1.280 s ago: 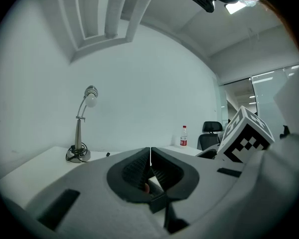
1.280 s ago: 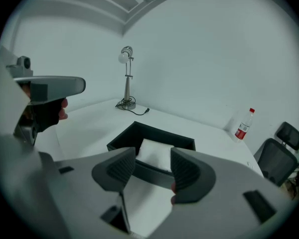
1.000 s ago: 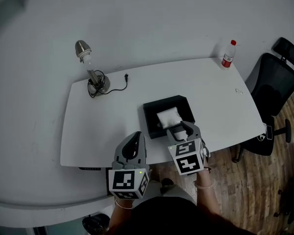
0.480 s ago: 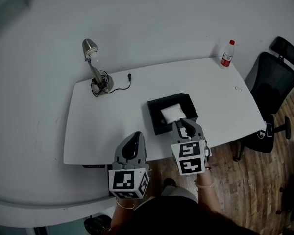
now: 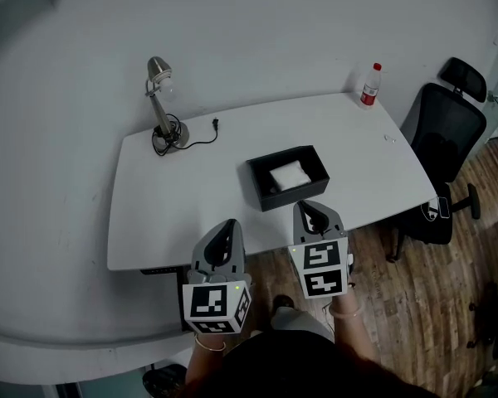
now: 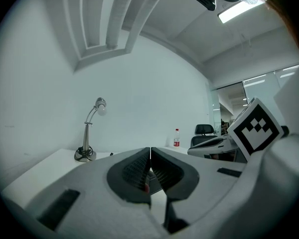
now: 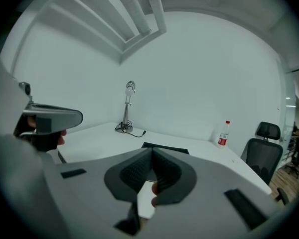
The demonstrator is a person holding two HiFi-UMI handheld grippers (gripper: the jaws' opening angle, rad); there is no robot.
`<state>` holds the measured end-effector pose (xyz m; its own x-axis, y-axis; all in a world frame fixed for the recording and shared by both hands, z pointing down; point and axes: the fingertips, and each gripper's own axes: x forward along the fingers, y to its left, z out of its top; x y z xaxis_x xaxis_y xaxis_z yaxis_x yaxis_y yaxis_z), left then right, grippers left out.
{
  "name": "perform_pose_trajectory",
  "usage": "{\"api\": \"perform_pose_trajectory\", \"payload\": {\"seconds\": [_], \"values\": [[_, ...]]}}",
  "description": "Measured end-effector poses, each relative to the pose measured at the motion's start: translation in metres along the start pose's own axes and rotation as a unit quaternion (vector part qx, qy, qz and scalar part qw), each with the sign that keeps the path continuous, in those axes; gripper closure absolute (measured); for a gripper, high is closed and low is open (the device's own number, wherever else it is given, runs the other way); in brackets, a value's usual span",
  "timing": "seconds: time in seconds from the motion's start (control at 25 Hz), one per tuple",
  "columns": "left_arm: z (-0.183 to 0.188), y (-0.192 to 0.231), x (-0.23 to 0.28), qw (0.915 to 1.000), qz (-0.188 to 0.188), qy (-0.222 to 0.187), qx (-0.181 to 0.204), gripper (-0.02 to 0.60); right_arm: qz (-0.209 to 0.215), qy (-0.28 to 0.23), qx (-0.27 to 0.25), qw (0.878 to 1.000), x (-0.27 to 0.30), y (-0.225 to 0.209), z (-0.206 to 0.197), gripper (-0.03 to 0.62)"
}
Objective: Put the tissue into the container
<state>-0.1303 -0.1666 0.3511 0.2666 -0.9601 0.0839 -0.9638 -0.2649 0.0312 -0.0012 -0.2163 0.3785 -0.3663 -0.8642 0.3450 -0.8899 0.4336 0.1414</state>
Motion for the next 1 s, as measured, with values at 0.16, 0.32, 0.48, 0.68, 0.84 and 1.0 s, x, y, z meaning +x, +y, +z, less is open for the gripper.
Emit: {"api": "perform_pose_trajectory", "payload": {"seconds": [0.16,0.32,0.48,0.68,0.84,1.0], "values": [[-0.001,-0.007,-0.018,0.9999,-0.016,0.001,0.001,0.554,-0.008,-0.013,0.01,1.0,-0.025,0.008,0.001,0.574],[0.0,-0.012,-0.039,0.9996,-0.026,-0.001,0.007,0.554,-0.017,-0.03,0.027,0.999,-0.048,0.014,0.0,0.574],[0.0,-0.018,-0.058,0.9995,-0.032,-0.003,0.006,0.554,-0.015,-0.058,0.04,0.997,-0.073,0.026,0.004,0.574],[0.002,-0.027,-0.081,0.9993,-0.035,-0.013,0.004,0.554,-0.006,-0.103,0.036,0.994,-0.108,0.04,0.009,0.574],[0.002,-0.035,-0.097,0.9991,-0.035,-0.021,0.007,0.554,-0.007,-0.118,0.025,0.993,-0.131,0.046,0.009,0.574],[0.003,-0.044,-0.111,0.999,-0.036,-0.024,0.01,0.554,-0.008,-0.123,0.03,0.992,-0.149,0.049,0.008,0.574]]}}
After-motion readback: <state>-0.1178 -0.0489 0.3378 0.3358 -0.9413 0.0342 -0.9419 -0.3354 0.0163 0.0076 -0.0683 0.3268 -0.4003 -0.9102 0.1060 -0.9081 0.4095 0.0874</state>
